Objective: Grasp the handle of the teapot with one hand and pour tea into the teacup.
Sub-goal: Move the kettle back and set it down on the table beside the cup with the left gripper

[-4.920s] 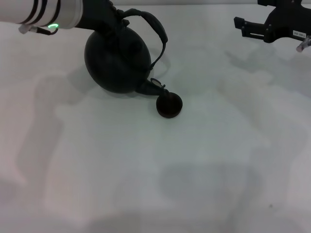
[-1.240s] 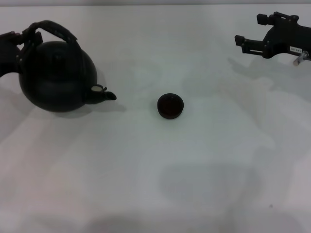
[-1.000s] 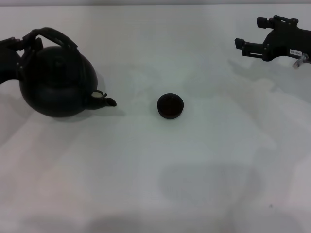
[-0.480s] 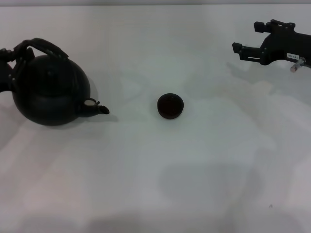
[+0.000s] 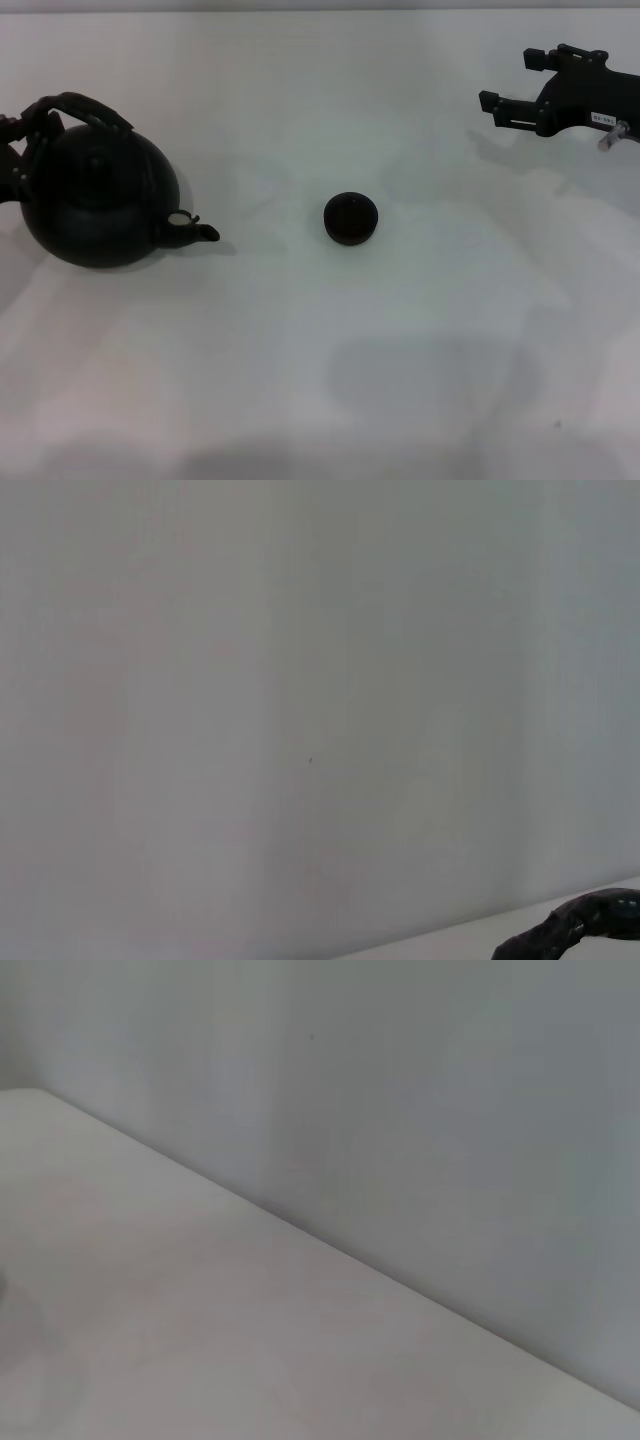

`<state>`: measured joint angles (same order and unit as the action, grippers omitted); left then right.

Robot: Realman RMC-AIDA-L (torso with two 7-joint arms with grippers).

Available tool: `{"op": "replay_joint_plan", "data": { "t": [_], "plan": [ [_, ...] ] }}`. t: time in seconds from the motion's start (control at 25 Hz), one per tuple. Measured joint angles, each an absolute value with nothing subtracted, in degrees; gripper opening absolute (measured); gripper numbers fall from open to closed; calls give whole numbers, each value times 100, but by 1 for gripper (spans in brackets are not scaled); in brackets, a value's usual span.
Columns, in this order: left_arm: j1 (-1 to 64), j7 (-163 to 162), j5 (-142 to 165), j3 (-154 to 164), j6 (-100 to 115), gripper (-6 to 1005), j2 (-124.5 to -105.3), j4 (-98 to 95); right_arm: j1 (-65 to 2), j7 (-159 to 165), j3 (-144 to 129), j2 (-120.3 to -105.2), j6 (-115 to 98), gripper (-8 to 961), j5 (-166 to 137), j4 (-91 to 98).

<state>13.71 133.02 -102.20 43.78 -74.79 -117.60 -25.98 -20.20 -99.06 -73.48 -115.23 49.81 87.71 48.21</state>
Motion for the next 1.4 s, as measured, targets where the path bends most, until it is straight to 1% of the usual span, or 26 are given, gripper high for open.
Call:
{"op": "replay_joint_plan", "data": {
  "t": [0.2,0.28,1.4],
  "plan": [
    [1359,13478,-10230,4346,-7461,151,-11804,-2582,-2022,-9906,-7348,-11522,4967,843,8772,4811],
    [1347,13751,-10236,4149,-7471,151,-11852,-2481,-2022,-9902,-7348,-11522,4965,843,8772,4809],
    [1274,14348,-10581,4061,-7421,124,-11885,-2188,-2083,-9903,-7303,-11513,4912,842,8772,4595]
  ]
}}
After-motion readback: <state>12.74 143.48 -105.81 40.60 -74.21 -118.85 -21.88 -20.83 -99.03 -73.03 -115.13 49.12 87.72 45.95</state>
